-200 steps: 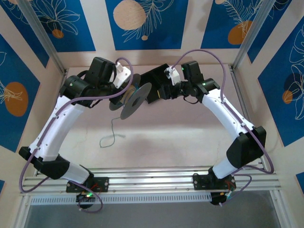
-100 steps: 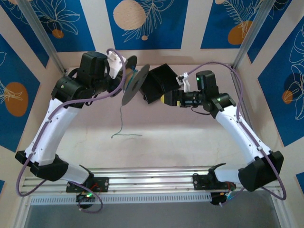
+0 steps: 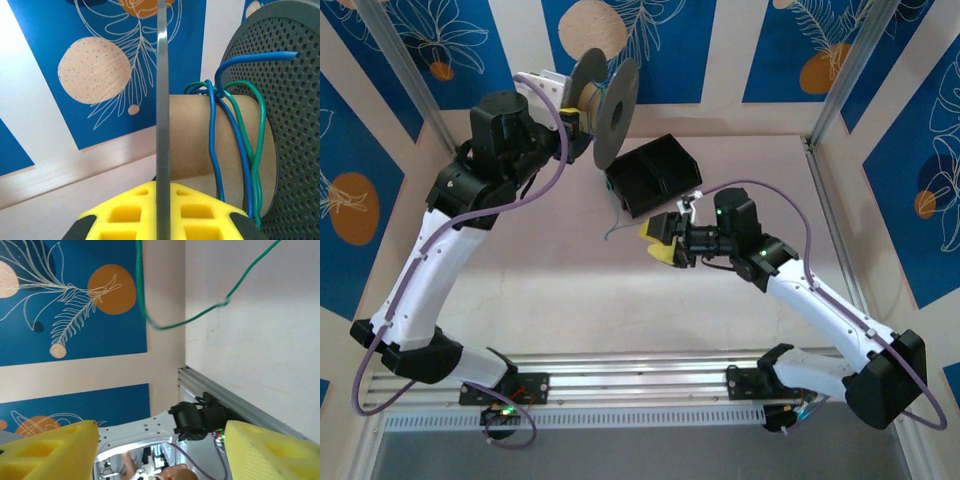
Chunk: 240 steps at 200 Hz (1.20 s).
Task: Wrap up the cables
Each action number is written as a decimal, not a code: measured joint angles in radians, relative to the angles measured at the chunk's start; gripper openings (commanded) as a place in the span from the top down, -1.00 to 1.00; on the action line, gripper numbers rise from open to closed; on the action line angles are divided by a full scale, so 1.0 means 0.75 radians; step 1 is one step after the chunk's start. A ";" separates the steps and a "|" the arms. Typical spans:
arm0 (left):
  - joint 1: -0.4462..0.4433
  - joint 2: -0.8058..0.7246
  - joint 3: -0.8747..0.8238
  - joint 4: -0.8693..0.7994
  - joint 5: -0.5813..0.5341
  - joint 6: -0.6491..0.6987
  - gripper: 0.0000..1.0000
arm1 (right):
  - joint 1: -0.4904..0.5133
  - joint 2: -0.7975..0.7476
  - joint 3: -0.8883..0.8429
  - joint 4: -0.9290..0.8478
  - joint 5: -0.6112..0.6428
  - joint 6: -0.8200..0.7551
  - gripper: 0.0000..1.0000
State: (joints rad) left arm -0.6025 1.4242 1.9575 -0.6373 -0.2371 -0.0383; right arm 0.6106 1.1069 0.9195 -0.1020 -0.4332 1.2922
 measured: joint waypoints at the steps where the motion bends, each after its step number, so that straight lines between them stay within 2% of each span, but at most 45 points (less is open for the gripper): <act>1: 0.000 0.000 0.000 0.003 -0.001 -0.001 1.00 | 0.005 -0.001 0.000 0.003 0.005 0.002 -0.54; 18: 0.000 0.000 -0.002 0.039 -0.007 -0.034 1.00 | 0.117 -0.030 0.005 0.020 0.162 -0.015 -0.56; 29: 0.000 0.000 -0.002 0.058 -0.010 -0.054 1.00 | 0.205 -0.052 0.018 0.008 0.289 -0.107 -0.54; 51: 0.000 0.000 -0.002 0.082 -0.010 -0.086 1.00 | 0.359 -0.084 0.040 0.024 0.517 -0.322 -0.34; 89: 0.000 -0.001 -0.012 0.102 -0.008 -0.130 1.00 | 0.364 -0.007 0.091 -0.001 0.715 -0.717 -0.17; 124: 0.000 -0.003 -0.035 0.102 0.001 -0.153 1.00 | 0.304 0.101 0.159 -0.037 0.742 -0.902 0.07; 143: 0.000 -0.008 -0.051 0.102 0.001 -0.162 1.00 | 0.271 0.119 0.159 -0.032 0.742 -0.953 0.07; 197: 0.000 -0.032 -0.090 0.102 0.012 -0.189 1.00 | 0.227 0.189 0.159 0.046 0.708 -0.987 0.10; 222: 0.000 -0.042 -0.097 0.102 0.015 -0.195 1.00 | 0.223 0.227 0.159 0.062 0.673 -0.985 0.35; 240: 0.000 -0.049 -0.099 0.102 0.016 -0.196 1.00 | 0.222 0.240 0.158 0.071 0.651 -0.968 0.39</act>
State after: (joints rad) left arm -0.6025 1.3876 1.8835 -0.5606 -0.2253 -0.1856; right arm 0.7773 1.2869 1.0378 -0.0486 0.0551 0.5663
